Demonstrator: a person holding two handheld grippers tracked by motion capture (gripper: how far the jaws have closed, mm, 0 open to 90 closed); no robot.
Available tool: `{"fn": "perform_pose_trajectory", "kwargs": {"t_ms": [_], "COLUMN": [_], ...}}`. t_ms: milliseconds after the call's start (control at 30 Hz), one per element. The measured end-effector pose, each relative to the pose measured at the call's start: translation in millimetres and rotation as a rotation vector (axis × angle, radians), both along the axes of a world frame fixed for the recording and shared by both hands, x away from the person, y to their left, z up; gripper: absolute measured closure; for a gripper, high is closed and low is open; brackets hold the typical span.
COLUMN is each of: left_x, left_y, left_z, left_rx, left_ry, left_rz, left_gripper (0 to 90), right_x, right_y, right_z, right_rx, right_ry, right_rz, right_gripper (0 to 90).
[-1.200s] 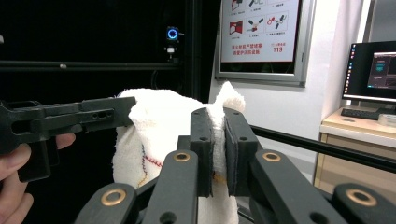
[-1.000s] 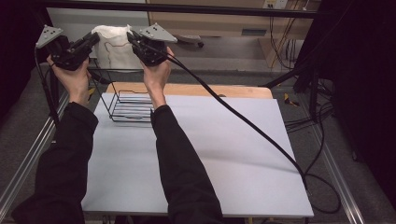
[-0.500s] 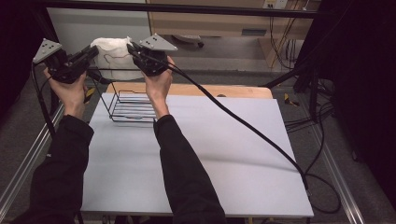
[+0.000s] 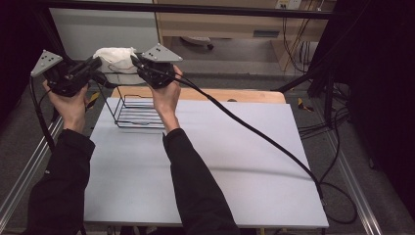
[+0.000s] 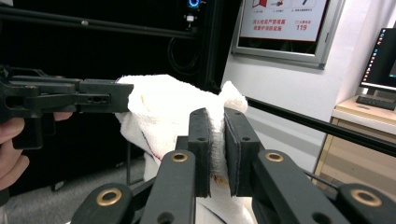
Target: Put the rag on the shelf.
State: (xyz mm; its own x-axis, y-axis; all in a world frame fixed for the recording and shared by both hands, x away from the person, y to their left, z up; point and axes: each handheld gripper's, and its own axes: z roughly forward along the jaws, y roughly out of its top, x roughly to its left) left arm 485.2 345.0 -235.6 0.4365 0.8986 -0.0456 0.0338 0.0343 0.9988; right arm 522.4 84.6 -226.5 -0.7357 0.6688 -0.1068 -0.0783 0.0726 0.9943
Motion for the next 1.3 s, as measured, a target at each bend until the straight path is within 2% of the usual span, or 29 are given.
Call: {"fn": "perform_pose_trajectory", "kwargs": {"t_ms": [200,300,400,667,867,1100,1300], "left_x": [-2.1,3.0,5.9,-5.0,-11.7,-13.4,-15.5], "left_y": [-0.6,-1.2,-3.5,0.7,1.4,-0.2,0.4], "left_z": [-2.8,-3.0,-3.8,-10.5,-16.4,-20.2,-23.8], "left_rx": [0.023,0.017,0.018,0.033,0.049,0.068,0.075], "left_ry": [0.006,0.017,0.019,0.015,0.026,0.038,0.052], "left_rz": [0.0,0.009,0.014,-0.012,-0.019,-0.022,-0.029], "left_gripper": [82.8,82.8,82.9,82.6,82.4,82.3,81.5], "right_x": [-2.8,1.0,5.3,-0.6,-6.1,-8.4,-9.4], "right_y": [0.4,-1.0,-1.9,-6.7,-9.8,-14.6,-15.0], "right_z": [-1.8,-3.5,-6.0,-12.5,-16.3,-20.3,-22.1], "right_rx": [-0.017,0.008,0.008,0.018,0.006,-0.036,-0.059], "right_ry": [0.017,0.032,0.035,0.029,0.044,0.069,0.085], "right_rz": [-0.009,-0.005,-0.014,0.014,0.033,0.048,0.053], "right_gripper": [82.0,82.1,82.1,81.3,80.2,78.2,81.5]}}
